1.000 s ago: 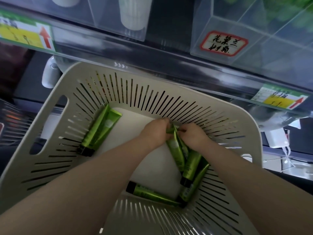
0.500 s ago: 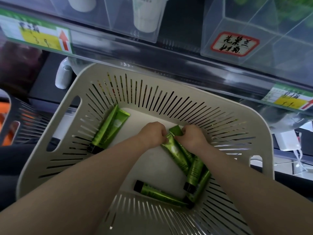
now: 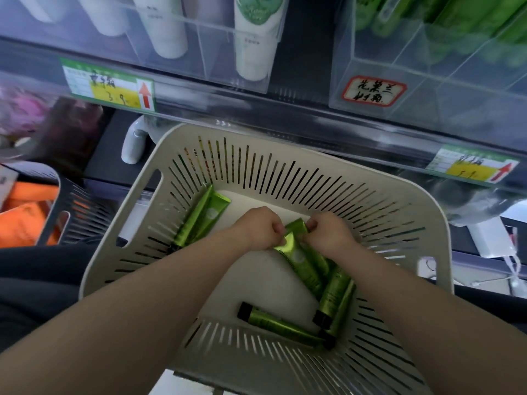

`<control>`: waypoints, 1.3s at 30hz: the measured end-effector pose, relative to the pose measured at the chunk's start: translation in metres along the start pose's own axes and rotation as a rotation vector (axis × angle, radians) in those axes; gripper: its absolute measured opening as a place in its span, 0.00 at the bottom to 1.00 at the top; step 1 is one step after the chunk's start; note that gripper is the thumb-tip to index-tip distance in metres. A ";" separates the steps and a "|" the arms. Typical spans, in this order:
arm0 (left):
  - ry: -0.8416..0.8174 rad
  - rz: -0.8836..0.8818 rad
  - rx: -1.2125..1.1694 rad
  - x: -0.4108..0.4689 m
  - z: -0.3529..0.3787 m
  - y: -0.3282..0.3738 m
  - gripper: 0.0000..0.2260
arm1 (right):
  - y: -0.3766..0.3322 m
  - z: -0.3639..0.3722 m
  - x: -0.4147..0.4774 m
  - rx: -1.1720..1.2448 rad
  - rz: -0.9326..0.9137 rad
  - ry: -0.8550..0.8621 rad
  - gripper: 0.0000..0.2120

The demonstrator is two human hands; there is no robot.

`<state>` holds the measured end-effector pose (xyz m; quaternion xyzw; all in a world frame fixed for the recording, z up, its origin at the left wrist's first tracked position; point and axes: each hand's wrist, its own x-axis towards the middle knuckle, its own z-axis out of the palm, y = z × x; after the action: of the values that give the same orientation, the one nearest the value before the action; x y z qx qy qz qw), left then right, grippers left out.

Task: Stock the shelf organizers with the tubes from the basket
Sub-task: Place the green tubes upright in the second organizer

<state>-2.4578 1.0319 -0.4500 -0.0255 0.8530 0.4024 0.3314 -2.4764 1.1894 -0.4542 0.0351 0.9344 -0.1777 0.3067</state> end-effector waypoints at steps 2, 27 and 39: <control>0.025 0.031 0.043 -0.008 -0.003 0.006 0.06 | 0.000 -0.008 -0.009 0.007 -0.011 0.009 0.14; 0.359 0.375 0.750 -0.157 -0.045 0.135 0.04 | 0.016 -0.132 -0.172 0.309 -0.248 0.363 0.07; 0.484 0.547 0.880 -0.184 -0.053 0.247 0.05 | 0.060 -0.215 -0.226 0.419 -0.345 0.527 0.09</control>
<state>-2.4198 1.1204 -0.1525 0.2453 0.9673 0.0633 -0.0101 -2.4042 1.3314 -0.1794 -0.0162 0.9168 -0.3989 0.0074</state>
